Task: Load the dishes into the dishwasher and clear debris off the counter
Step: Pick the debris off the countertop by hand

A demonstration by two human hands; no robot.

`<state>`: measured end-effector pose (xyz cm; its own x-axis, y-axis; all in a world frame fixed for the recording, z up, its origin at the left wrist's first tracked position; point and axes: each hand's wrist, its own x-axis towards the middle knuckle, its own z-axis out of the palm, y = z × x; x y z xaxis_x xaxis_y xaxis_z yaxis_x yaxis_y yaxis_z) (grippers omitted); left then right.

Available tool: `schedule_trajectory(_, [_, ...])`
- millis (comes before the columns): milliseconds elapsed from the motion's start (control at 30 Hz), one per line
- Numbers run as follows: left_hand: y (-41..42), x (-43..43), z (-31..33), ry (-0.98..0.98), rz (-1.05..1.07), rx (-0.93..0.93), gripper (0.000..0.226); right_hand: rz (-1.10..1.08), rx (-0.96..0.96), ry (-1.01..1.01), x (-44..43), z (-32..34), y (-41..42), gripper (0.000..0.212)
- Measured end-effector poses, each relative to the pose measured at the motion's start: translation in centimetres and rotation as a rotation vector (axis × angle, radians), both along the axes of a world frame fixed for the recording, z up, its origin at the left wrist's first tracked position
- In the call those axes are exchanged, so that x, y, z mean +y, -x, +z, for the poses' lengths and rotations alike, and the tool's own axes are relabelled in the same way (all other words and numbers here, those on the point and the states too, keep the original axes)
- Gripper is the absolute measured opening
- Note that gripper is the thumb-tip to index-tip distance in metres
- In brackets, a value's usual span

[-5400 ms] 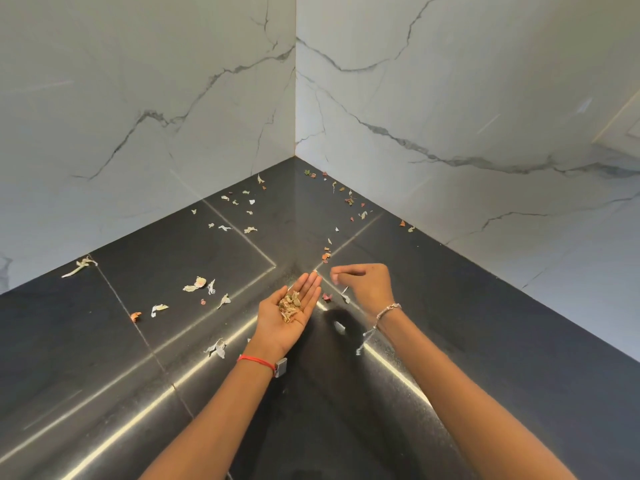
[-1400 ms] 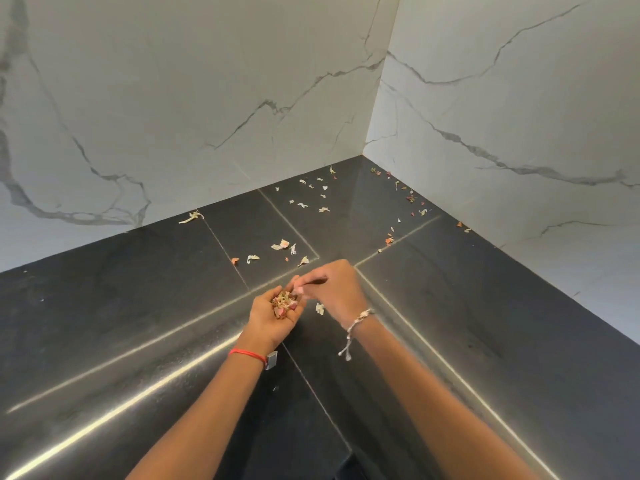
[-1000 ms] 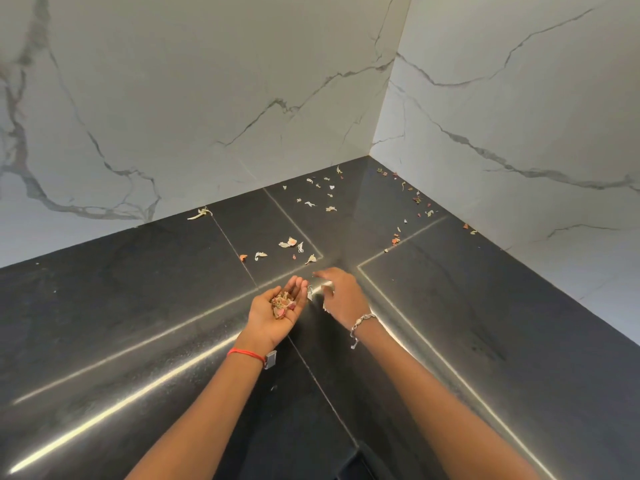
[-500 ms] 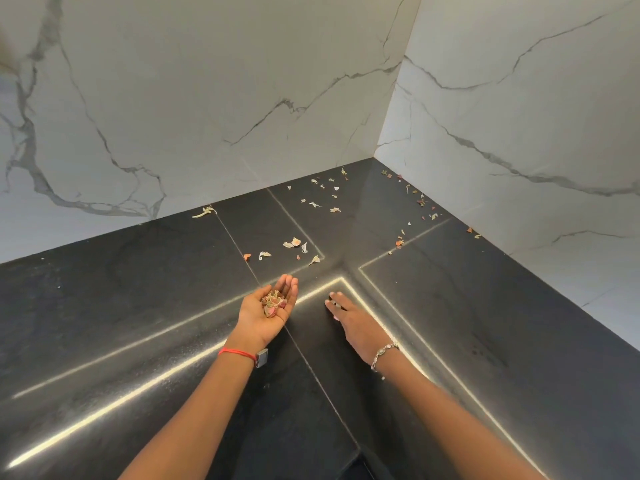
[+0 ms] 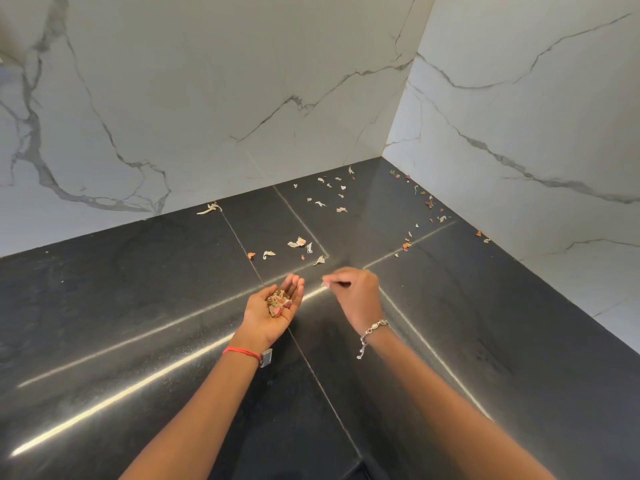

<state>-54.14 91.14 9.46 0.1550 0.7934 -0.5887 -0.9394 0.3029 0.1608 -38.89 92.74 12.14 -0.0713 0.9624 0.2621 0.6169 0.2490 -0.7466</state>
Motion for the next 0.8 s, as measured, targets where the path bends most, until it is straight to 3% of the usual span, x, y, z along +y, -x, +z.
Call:
schedule_trajectory(133, [-0.4, 0.4, 0.0, 0.017, -0.047, 0.055, 0.034, 0.210, 0.020, -0.042, -0.7, 2.5, 2.8, 0.012])
schedule_trajectory(300, [-0.3, 1.3, 0.2, 0.008, -0.075, 0.032, 0.045, 0.432, -0.165, 0.143, -0.5, 1.3, 4.7, 0.022])
schedule_trajectory(433, [0.5, 2.6, -0.2, 0.025, -0.072, 0.058, 0.033, 0.436, 0.058, 0.215, 1.6, 2.3, 4.9, 0.025])
schedule_trajectory(567, [0.9, 4.0, -0.6, 0.042, -0.016, -0.083, 0.039, 0.281, 0.186, 0.194, 5.5, 2.2, 4.6, 0.025])
schedule_trajectory(667, [1.3, 4.9, -0.4, 0.029, 0.009, -0.071, 0.032, 0.211, 0.013, 0.230, 9.0, 0.5, 4.2, 0.033])
schedule_trajectory(800, [2.2, 5.9, -0.8, 0.035, 0.035, -0.062, 0.027, 0.387, -0.408, 0.306, 12.2, -2.0, 4.3, 0.052])
